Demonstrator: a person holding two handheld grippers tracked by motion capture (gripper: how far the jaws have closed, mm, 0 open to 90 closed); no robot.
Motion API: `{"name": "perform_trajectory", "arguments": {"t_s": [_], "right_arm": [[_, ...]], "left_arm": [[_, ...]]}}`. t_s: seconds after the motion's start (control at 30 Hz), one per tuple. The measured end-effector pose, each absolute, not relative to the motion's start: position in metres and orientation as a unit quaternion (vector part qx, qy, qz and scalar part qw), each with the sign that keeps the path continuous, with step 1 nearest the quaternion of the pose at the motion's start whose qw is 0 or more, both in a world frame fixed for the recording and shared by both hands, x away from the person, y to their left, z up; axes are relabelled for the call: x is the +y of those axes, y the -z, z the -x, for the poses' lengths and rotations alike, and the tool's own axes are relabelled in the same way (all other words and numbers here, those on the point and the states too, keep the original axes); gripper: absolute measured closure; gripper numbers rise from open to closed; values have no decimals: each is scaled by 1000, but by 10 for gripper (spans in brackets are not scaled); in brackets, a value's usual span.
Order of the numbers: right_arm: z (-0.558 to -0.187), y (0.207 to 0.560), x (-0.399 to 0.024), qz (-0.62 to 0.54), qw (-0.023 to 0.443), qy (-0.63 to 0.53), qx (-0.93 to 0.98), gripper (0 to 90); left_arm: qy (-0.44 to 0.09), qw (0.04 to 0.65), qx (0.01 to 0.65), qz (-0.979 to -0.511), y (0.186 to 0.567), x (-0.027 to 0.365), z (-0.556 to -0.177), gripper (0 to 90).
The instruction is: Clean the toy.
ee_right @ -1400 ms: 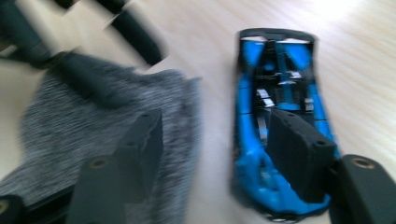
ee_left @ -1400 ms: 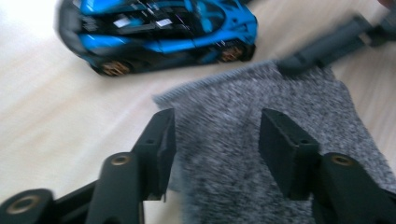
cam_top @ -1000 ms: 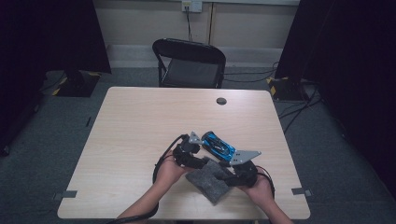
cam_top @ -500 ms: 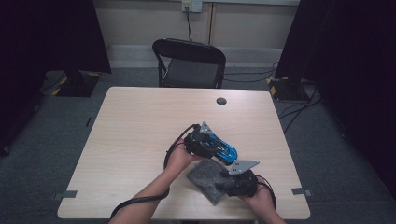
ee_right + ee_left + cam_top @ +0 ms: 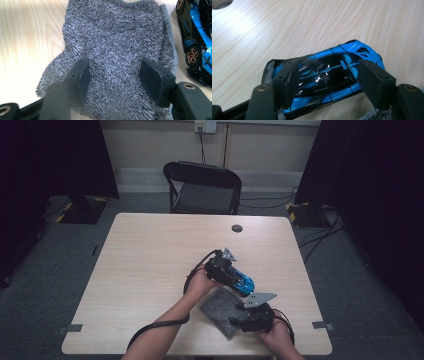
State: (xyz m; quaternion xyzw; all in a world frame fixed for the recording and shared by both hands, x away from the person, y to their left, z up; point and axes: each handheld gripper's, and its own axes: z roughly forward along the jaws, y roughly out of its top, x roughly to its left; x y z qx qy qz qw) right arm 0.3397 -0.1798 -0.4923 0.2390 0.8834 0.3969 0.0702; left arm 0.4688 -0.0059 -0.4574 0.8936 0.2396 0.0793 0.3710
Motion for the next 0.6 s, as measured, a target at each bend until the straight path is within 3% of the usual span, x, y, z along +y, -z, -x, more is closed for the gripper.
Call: {"name": "perform_trajectory", "arguments": {"t_s": [0.33,0.6], "right_arm": [[-340,491,-174,-228,80,-371,897,425],[-341,488,-171,-224,85,-352,905,558]], "left_arm": [[-81,363,235,-898,464,-8,-475,308],[-85,358,214,-905,470,-9,-476,229]]}}
